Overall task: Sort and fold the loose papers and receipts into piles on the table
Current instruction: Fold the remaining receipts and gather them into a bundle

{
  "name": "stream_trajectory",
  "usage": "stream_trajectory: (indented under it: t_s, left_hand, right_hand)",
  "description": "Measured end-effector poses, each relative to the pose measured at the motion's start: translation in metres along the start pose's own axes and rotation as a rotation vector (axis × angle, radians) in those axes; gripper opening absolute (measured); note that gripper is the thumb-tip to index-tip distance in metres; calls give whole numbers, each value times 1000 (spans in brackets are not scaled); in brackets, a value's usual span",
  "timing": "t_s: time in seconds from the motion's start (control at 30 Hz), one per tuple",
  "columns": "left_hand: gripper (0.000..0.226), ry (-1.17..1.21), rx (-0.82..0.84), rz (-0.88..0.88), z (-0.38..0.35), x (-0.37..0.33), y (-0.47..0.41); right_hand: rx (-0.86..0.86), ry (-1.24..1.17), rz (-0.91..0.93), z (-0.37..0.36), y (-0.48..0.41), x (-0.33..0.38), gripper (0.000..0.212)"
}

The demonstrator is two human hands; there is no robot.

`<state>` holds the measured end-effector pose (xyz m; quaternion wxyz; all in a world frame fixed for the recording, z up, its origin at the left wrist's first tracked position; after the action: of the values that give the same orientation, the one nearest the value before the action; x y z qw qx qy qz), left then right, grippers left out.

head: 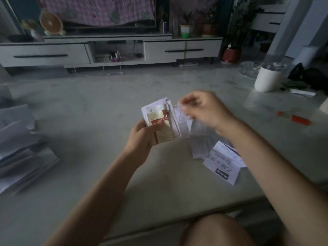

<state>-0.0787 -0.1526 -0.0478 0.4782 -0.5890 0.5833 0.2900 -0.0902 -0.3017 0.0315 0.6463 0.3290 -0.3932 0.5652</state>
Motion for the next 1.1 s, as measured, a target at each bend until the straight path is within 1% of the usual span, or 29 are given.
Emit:
stream_trajectory:
  t_s: [0.03, 0.07, 0.13, 0.2, 0.23, 0.27, 0.33, 0.4, 0.47, 0.53, 0.57, 0.63, 0.7, 0.77, 0.8, 0.87, 0.93, 1.0, 1.03, 1.1]
  left_hand:
    - [19, 7, 8, 15, -3, 1, 1]
    - [20, 13, 14, 35, -5, 3, 3]
    - [20, 6, 8, 72, -7, 7, 5]
    - [20, -9, 19, 99, -11, 9, 7]
    - [20, -6, 34, 106, -13, 11, 8]
    - [21, 1, 47, 110, -15, 11, 9]
    - [21, 28, 56, 116, -16, 10, 10]
    - [22, 69, 58, 106, -15, 7, 8]
    - [23, 152, 41, 100, -12, 3, 5]
    - [22, 247, -2, 119, -8, 1, 2]
    - [22, 284, -15, 130, -7, 0, 2]
    - [22, 332, -33, 156, -6, 0, 1]
    - [21, 367, -46, 184, -6, 0, 2]
    - [19, 396, -48, 211, -7, -2, 4]
    - [21, 410, -42, 219, -9, -3, 5]
    - [25, 433, -26, 231, -11, -3, 7]
    - [19, 428, -21, 230, -11, -1, 6]
    - [20, 401, -38, 205, -8, 2, 3]
    - [20, 386, -43, 193, -7, 3, 2]
    - [20, 366, -54, 187, -6, 5, 0]
  right_hand:
    - [-61, 11, -3, 19, -5, -3, 14]
    - [-110, 84, -15, 37, -9, -10, 13]
    - [-140, 304, -98, 55, -17, -38, 14]
    - [-97, 538, -234, 55, -20, -73, 32]
    - [-58, 597, -285, 52, -19, -87, 38]
    - [-37, 606, -307, 49, -17, -95, 35]
    - [-64, 555, -281, 48, -15, -94, 20]
    - [-124, 481, -234, 56, -16, -86, 13]
    - [-150, 278, -195, 69, -17, -73, 15]
    - [-133, 9, -184, 77, -13, -60, 10]
    - [-136, -80, -170, 80, -11, -54, 10]
    - [-201, -131, -116, 84, -9, -41, 12]
    - [-293, -100, -55, 79, -7, -30, 10]
    - [-338, -119, -34, 65, -5, -23, 20]
    - [-317, -179, -46, 56, -5, -22, 27]
    - [-200, -355, -86, 34, -3, -19, 35]
    - [-63, -503, -124, 19, 0, -13, 34]
    - [19, -580, -137, 12, 3, -7, 31]
    - [31, -607, -139, 10, 4, -5, 31]
    - [-7, -640, -143, 11, 7, -3, 32]
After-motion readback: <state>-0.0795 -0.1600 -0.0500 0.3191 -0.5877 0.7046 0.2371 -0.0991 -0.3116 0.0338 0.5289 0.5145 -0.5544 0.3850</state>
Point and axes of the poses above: each hand's wrist, its own y-axis away from the middle knuckle, its own z-axis out of the back of the hand, x = y × z, the point moved 6 cm from there along -y, towards the middle knuckle, and after that the axes turned 14 degrees about -z, right-handed, at the moved point
